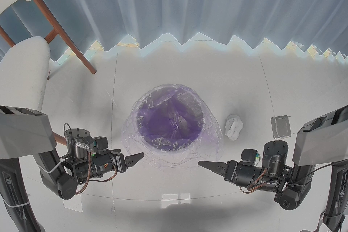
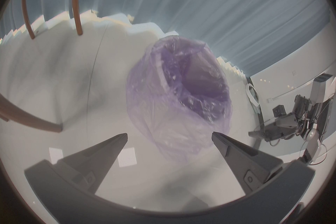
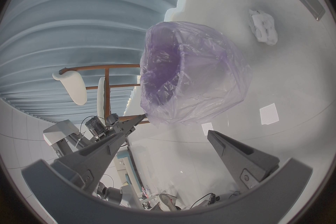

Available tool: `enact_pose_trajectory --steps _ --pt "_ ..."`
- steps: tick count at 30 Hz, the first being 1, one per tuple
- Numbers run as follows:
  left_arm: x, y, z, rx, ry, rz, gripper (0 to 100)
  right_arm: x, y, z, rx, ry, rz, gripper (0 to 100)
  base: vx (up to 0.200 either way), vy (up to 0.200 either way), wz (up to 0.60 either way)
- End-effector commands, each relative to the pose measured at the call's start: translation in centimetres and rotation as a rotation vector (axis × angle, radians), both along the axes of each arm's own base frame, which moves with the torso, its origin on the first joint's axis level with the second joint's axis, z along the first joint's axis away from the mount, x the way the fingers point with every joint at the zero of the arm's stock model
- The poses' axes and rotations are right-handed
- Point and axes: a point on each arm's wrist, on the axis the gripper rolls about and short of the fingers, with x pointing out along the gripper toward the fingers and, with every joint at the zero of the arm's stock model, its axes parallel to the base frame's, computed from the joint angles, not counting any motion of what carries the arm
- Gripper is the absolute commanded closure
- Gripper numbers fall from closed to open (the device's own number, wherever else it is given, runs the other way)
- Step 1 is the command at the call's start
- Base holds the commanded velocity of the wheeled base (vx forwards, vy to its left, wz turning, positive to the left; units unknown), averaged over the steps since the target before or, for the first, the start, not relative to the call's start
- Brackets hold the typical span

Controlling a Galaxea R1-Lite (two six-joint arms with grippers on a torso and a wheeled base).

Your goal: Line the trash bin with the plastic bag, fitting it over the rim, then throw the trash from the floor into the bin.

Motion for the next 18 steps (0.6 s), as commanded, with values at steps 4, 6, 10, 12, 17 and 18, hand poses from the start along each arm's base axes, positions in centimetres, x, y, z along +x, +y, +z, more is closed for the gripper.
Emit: enact_pose_trajectory --steps 4,6,10,12,17,18 --pt "1.04 0.18 -5.3 0.012 -0.001 0.016 0 0.0 0.12 -0.21 0.002 -0.004 0.005 0 0.0 0.0 0.0" --pt "0.99 0.04 -5.29 0.011 -0.006 0.008 0 0.0 0.12 -0.26 0.0 -0.004 0.005 0 0.0 0.0 0.0" --pt "1.24 -0.08 -5.16 0.001 -0.022 -0.01 0 -0.03 0.1 -0.27 -0.008 -0.014 0.01 0 0.0 0.0 0.0" --pt "1.31 -0.07 -5.25 -0.006 -0.028 -0.019 0 -0.05 0.09 -0.47 -0.017 -0.014 0.012 0 0.0 0.0 0.0" --pt "1.84 -0.18 -5.4 -0.01 -0.04 -0.019 0 -0.21 0.14 -0.66 -0.029 -0.018 0.02 0 0.0 0.0 0.0" --pt "1.99 -0.27 -5.38 -0.013 -0.045 -0.02 0 -0.26 0.22 -0.64 -0.029 -0.02 0.025 0 0.0 0.0 0.0"
